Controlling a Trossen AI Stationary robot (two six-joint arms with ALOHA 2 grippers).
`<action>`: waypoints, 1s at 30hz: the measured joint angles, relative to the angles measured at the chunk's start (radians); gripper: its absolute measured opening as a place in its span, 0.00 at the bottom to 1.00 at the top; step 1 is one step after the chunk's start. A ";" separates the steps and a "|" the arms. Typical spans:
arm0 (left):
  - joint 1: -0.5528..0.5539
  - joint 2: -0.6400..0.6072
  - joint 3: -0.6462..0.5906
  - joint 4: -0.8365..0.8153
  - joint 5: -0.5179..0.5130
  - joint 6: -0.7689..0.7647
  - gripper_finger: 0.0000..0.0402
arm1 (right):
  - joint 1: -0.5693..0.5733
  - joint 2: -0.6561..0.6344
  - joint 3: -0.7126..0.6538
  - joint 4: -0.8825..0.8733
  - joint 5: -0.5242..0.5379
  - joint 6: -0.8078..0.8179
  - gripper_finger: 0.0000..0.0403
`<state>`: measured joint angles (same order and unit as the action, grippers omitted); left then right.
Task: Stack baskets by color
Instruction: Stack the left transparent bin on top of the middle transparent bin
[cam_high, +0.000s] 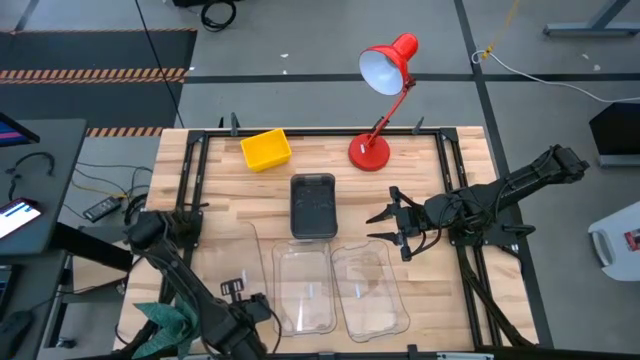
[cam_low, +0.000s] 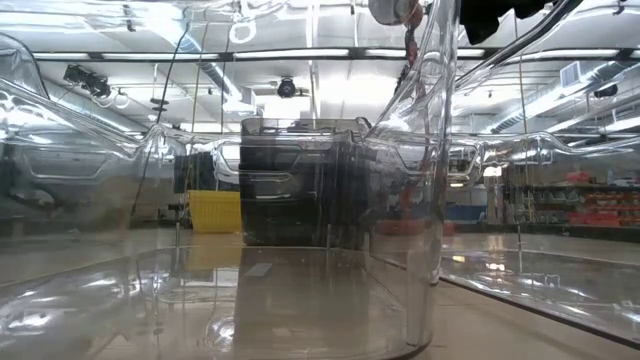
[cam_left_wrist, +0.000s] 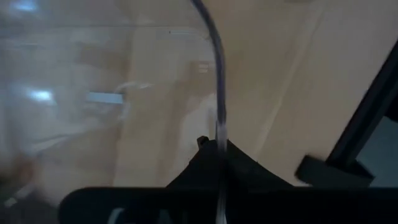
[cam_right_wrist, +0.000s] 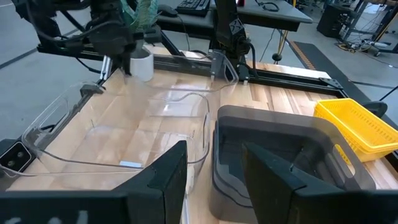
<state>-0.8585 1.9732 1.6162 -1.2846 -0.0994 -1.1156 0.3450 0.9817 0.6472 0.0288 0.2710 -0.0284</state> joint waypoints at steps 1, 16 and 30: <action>0.001 -0.003 0.011 -0.023 -0.001 0.000 0.01 | 0.000 0.000 0.000 0.000 0.000 0.000 0.39; 0.007 -0.024 0.330 -0.288 -0.210 0.012 0.00 | 0.000 0.000 0.000 0.000 0.000 0.000 0.39; 0.017 -0.067 0.407 -0.289 -0.321 0.096 0.00 | 0.000 0.000 0.000 0.000 -0.003 0.009 0.39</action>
<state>-0.8417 1.9058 2.0228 -1.5732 -0.4207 -1.0192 0.3450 0.9817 0.6472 0.0288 0.2680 -0.0190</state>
